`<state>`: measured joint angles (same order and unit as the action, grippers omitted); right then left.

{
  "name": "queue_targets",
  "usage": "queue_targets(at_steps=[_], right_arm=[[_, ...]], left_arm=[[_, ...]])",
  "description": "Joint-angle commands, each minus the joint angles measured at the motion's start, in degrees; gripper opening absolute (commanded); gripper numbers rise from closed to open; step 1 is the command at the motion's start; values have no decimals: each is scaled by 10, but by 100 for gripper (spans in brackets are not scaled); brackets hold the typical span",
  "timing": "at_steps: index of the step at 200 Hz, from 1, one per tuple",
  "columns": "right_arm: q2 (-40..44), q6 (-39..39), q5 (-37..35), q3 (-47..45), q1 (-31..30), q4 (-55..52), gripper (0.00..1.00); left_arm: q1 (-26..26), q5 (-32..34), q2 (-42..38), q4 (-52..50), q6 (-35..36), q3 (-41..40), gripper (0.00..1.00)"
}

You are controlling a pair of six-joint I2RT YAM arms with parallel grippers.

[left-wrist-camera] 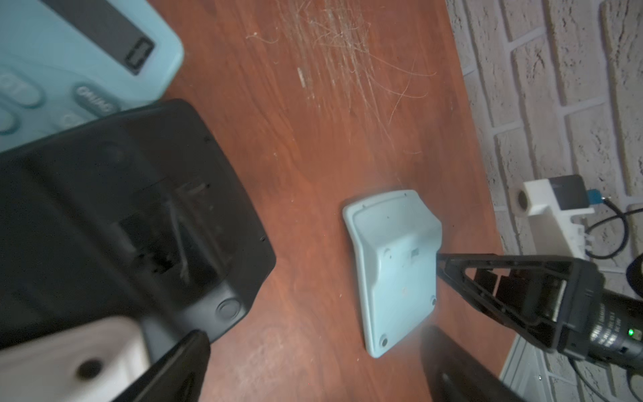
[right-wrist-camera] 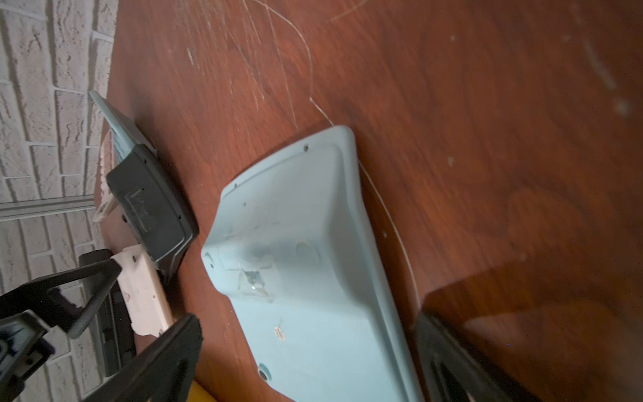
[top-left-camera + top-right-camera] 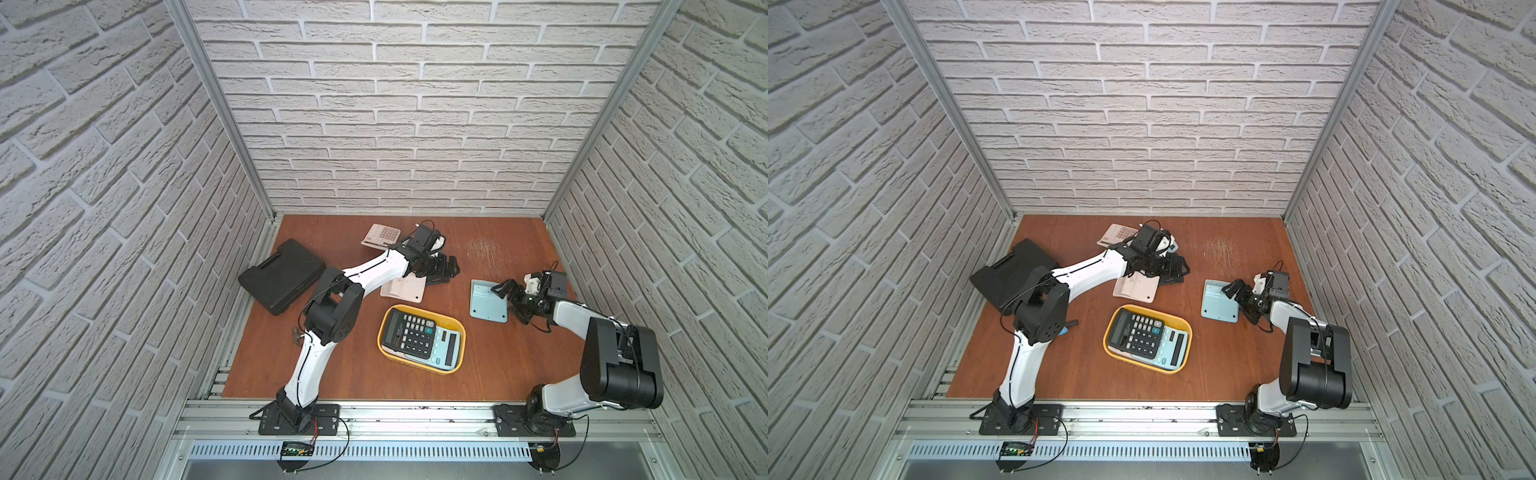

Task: Put the calculator in the storage box
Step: Pick up the calculator from the center of the board.

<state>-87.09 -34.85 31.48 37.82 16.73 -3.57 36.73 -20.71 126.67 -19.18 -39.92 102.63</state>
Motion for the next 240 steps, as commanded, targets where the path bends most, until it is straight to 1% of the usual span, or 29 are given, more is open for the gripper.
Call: queue_targets(at_steps=[1, 38, 50, 65, 84, 118, 136, 148, 196, 219, 230, 240], right_arm=[[-43, -25, 45, -1, 1, 41, 99], [-67, -43, 79, -7, 0, 79, 97], [-74, -50, 87, -11, -1, 93, 96], [-83, -58, 99, -15, -1, 108, 95], [-94, -68, 113, -18, -2, 126, 93], [-102, -89, 140, -19, -5, 158, 90], [-102, -102, 158, -17, -11, 177, 88], [-101, -121, 175, -21, -15, 209, 87], [-94, -188, 219, -32, -38, 317, 81], [-95, -206, 220, -31, -47, 342, 74], [-96, -210, 219, -30, -51, 345, 69], [-96, -212, 217, -30, -54, 344, 62]], left_arm=[[11, -16, 34, -2, -7, 48, 93], [22, -29, 88, -7, -21, 92, 78], [27, -34, 99, -7, -21, 103, 71], [32, -38, 113, -10, -23, 113, 58], [36, -41, 121, -8, -27, 114, 46], [40, -45, 131, -6, -31, 114, 32], [40, -46, 133, -7, -31, 116, 29], [40, -47, 132, -7, -31, 115, 28], [39, -53, 122, -1, -31, 105, 28], [38, -59, 116, 10, -33, 93, 28], [37, -60, 113, 13, -33, 89, 28], [37, -60, 107, 17, -34, 83, 28]])
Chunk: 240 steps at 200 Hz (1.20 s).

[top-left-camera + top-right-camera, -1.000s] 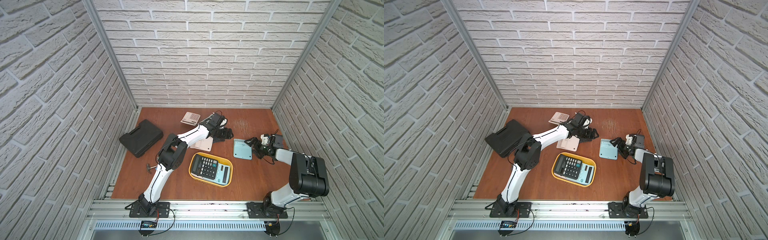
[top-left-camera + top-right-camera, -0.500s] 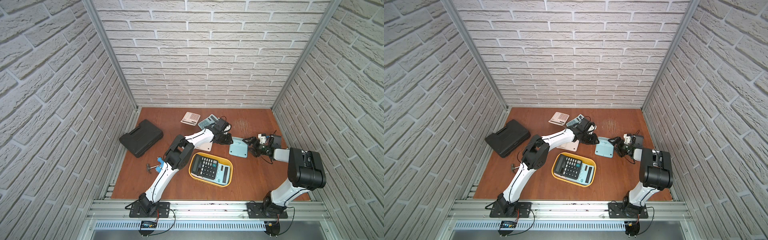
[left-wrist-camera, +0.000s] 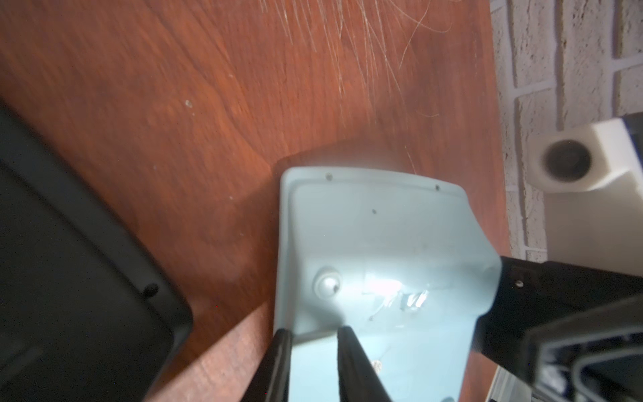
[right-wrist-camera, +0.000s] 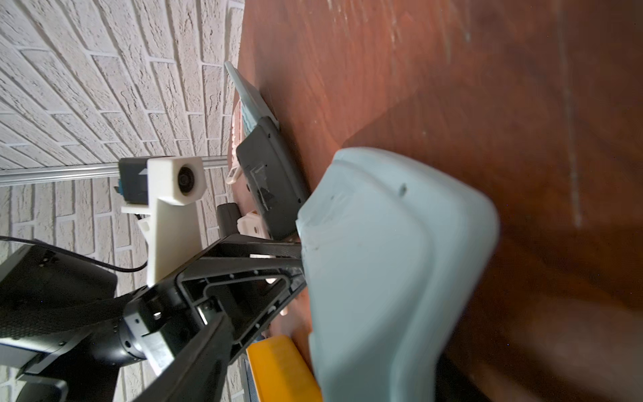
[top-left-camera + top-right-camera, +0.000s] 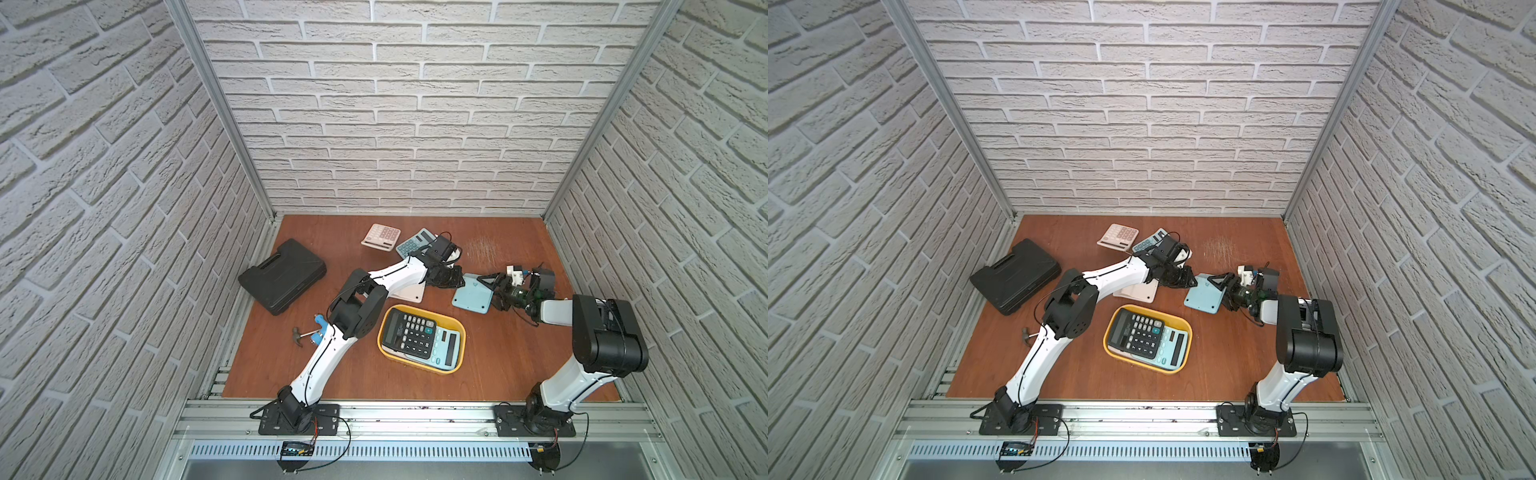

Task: Put the calculator in the storage box
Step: Pick up the calculator from the center of the board.

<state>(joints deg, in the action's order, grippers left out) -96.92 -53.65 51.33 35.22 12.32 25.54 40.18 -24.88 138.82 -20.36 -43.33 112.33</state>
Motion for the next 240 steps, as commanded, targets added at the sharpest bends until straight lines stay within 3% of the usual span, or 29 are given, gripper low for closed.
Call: queue_targets(at_steps=[1, 18, 39, 74, 119, 131, 149, 179, 240], right_arm=[[2, -24, 18, -5, -10, 53, 62], [5, -21, 9, -7, -10, 44, 52], [14, -12, -4, -6, -11, 23, 29], [39, 6, -21, 1, -11, -29, 20], [96, 14, -23, 28, -11, -120, 18], [105, 26, -21, 52, -12, -173, 10], [105, 53, -11, 101, -15, -271, 3], [115, 60, 0, 148, -22, -358, 3], [121, 49, -75, 261, -72, -573, 2]], left_arm=[[2, -18, -15, 30, 0, -15, 28], [1, -16, -28, 39, 2, -29, 29], [-2, -9, -44, 43, 11, -43, 35], [-6, 5, -79, 56, 24, -81, 49], [2, 64, -178, 89, 87, -163, 87], [7, 91, -208, 97, 114, -188, 98], [14, 116, -250, 115, 153, -226, 98], [33, 159, -307, 134, 226, -274, 98], [96, 232, -364, 145, 385, -323, 98]])
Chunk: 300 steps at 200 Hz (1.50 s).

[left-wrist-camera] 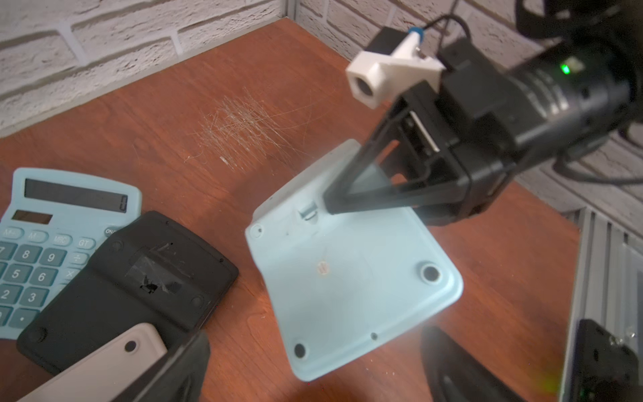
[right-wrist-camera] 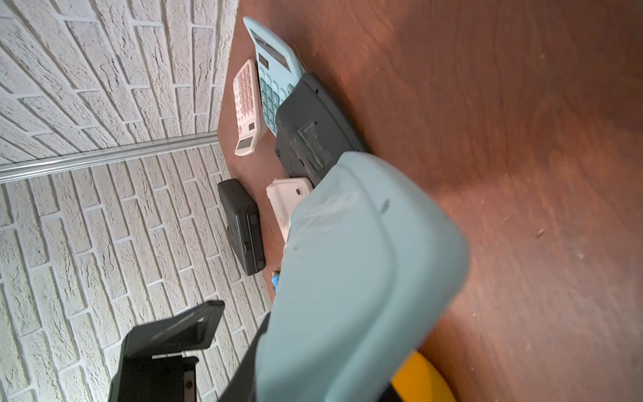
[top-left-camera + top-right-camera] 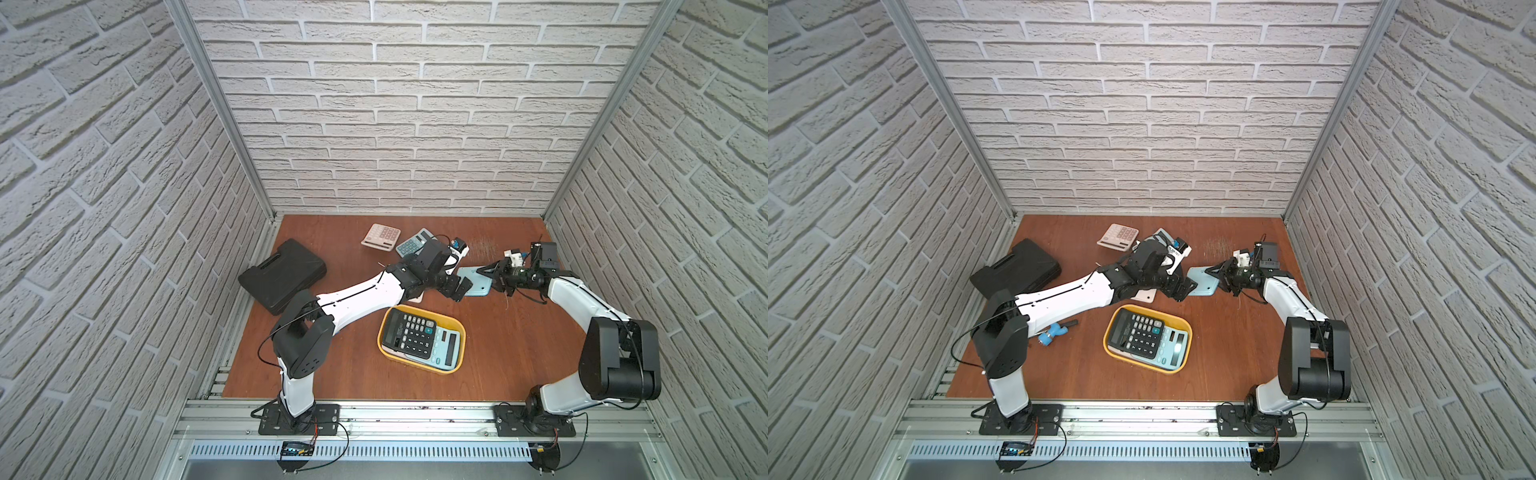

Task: Put the calculator in the storage box
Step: Pick up the calculator from the center of the board.

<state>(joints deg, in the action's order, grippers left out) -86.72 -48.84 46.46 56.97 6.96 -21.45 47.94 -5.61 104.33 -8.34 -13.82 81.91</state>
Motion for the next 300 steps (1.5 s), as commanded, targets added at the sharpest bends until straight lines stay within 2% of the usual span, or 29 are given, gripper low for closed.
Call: queue_targets(at_steps=[1, 36, 68, 95, 115, 132, 146, 159, 180, 210, 230, 241, 251, 272, 300], right_arm=[[19, 1, -27, 45, -19, -106, 3], [11, -9, -47, 94, -43, -181, 3], [11, -24, -46, 109, -59, -206, 3], [10, -45, -38, 109, -72, -209, 3], [8, -60, -36, 111, -81, -209, 3], [5, -72, -34, 112, -87, -207, 3], [5, -83, -35, 112, -91, -203, 3], [4, -90, -35, 113, -96, -198, 3], [1, -96, -25, 113, -102, -185, 4], [6, -98, -18, 108, -102, -162, 24], [16, -86, -24, 108, -103, -159, 61], [27, -73, -42, 110, -101, -169, 84], [38, -55, -57, 110, -98, -170, 94], [61, 1, -82, 110, -90, -172, 100], [109, 82, -97, 78, -75, -133, 100]], left_arm=[[18, 39, -19, 25, 91, -20, 98], [37, 62, -32, 40, 136, -44, 98], [45, 115, -26, 18, 152, -33, 98], [48, 133, -16, 5, 151, -20, 89], [51, 132, -14, 8, 152, -18, 76], [53, 132, -12, 8, 151, -13, 50], [54, 133, -10, 7, 150, -11, 35], [54, 135, -9, 7, 149, -9, 25], [54, 139, -11, 11, 147, -10, 16], [54, 151, -15, 16, 143, -11, 6], [52, 169, -16, 10, 137, -4, 1], [49, 177, -14, 0, 131, 4, 0], [45, 187, -11, -14, 122, 13, 0], [31, 189, -13, -38, 98, 21, 0], [10, 147, -35, -51, 58, 12, 0]])
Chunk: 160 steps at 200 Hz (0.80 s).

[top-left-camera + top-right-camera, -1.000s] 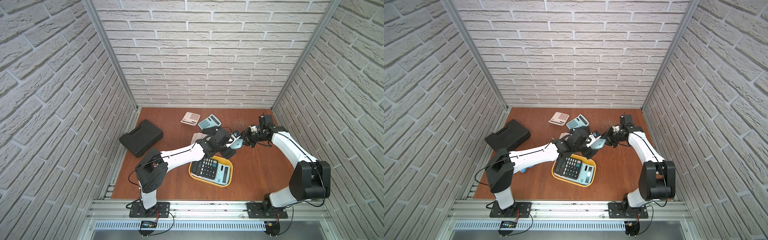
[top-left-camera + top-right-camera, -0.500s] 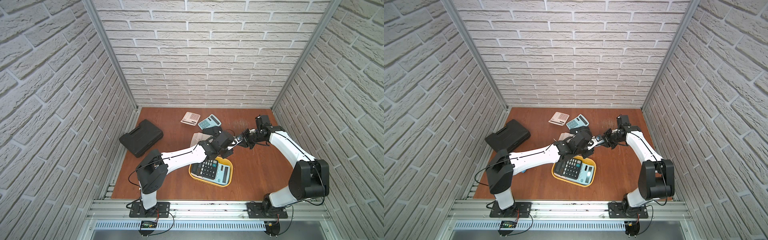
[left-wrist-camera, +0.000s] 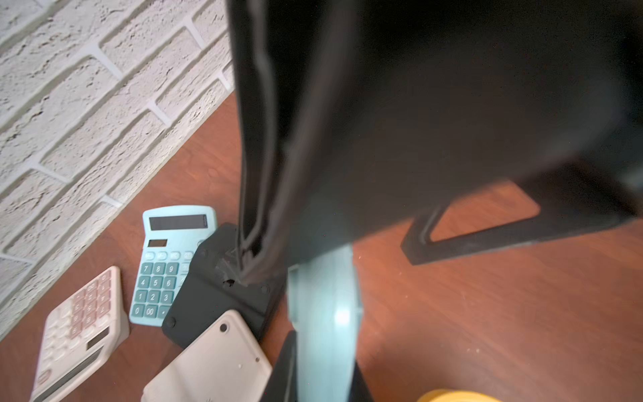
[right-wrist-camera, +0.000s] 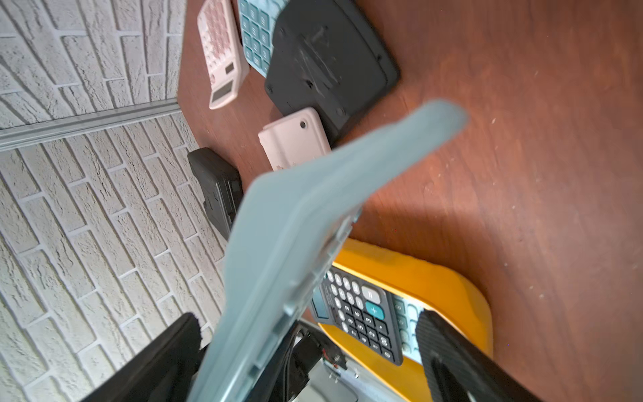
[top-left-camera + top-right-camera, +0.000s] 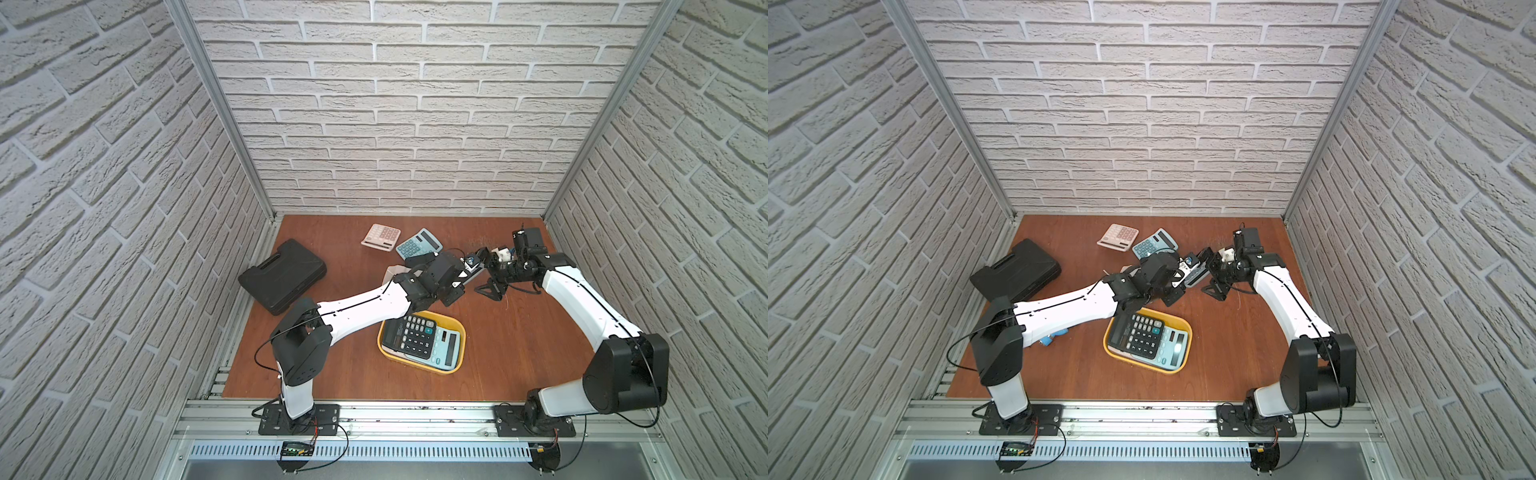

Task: Put the calculator in the storage box
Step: Pick up the calculator from the center of the board.

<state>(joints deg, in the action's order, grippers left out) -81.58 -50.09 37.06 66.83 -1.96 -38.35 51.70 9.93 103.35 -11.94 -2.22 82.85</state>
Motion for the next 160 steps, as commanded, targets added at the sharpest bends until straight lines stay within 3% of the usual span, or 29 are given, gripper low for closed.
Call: queue_targets(at_steps=[1, 40, 62, 98, 127, 160], right_arm=[[61, 96, -2, -23, 16, 39, 100], [158, 159, -35, -98, 32, 104, 100], [210, 156, -50, -139, 35, 160, 100], [230, 173, -36, -172, 35, 192, 100], [226, 158, 2, -208, 37, 244, 100], [211, 139, 82, -241, 35, 326, 96]], left_arm=[[-29, -10, -26, -16, -60, 2, 0], [-84, -159, -62, -19, -140, -16, 0], [-119, -238, -70, -15, -178, -26, 0], [-181, -391, -80, 21, -264, -54, 0], [-228, -513, -92, 118, -362, -106, 0], [-256, -606, -86, 193, -444, -137, 0]])
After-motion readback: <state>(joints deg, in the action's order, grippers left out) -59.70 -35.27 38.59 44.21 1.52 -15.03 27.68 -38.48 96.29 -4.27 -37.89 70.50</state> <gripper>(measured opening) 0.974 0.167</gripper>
